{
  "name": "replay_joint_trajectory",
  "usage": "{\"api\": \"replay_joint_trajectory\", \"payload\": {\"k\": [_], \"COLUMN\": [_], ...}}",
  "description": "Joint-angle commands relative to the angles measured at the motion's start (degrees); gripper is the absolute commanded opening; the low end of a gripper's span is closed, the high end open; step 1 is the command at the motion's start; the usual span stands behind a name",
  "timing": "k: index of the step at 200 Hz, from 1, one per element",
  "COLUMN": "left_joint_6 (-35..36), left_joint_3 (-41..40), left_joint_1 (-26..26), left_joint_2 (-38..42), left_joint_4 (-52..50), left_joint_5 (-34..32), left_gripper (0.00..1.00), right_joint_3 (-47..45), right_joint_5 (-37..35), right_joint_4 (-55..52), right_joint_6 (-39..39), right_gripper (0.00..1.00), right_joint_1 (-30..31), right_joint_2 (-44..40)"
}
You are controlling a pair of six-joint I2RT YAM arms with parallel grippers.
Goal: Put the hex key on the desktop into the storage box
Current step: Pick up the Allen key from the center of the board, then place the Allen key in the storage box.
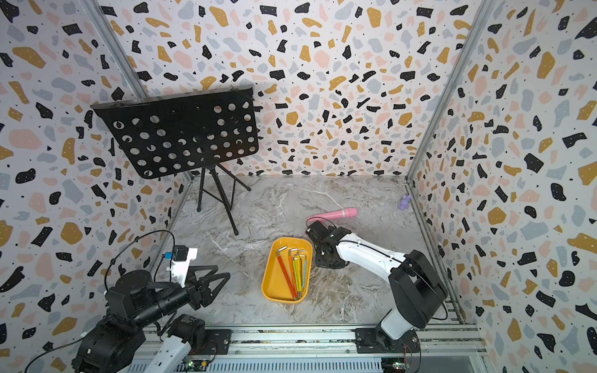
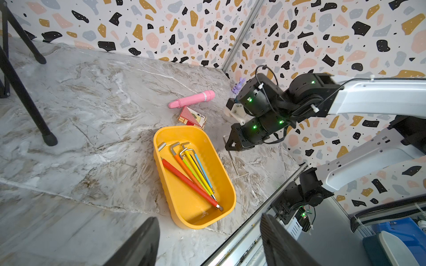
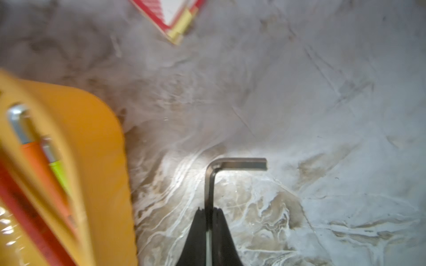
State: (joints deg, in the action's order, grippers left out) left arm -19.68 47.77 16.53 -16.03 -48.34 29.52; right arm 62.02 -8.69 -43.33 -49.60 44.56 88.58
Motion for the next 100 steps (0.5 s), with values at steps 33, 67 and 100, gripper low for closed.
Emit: {"api": "replay_joint_trajectory", "payload": {"k": [33, 67, 100], "left_joint_6": [0.7, 0.7, 0.7], "left_joint_3": [-0.3, -0.3, -0.4], "left_joint_1": [-0.3, -0.3, -0.3], "left_joint_2": [0.4, 0.3, 0.3], "left_joint_4": [3.0, 2.9, 2.9], "left_joint_5": [0.4, 0.5, 0.4], "left_gripper": [0.73, 0.73, 0.73], "right_joint_3": [11.6, 15.6, 15.8], "right_joint_5": [-2.5, 1.3, 6.0], "right_joint_4": [-5.3, -3.9, -0.8], "right_joint_6": [3.8, 5.3, 5.1], "right_gripper": [0.0, 0.0, 0.0], "right_joint_1": [6.2, 9.0, 9.9], "right_joint_2": [-2.0, 1.8, 5.6]}}
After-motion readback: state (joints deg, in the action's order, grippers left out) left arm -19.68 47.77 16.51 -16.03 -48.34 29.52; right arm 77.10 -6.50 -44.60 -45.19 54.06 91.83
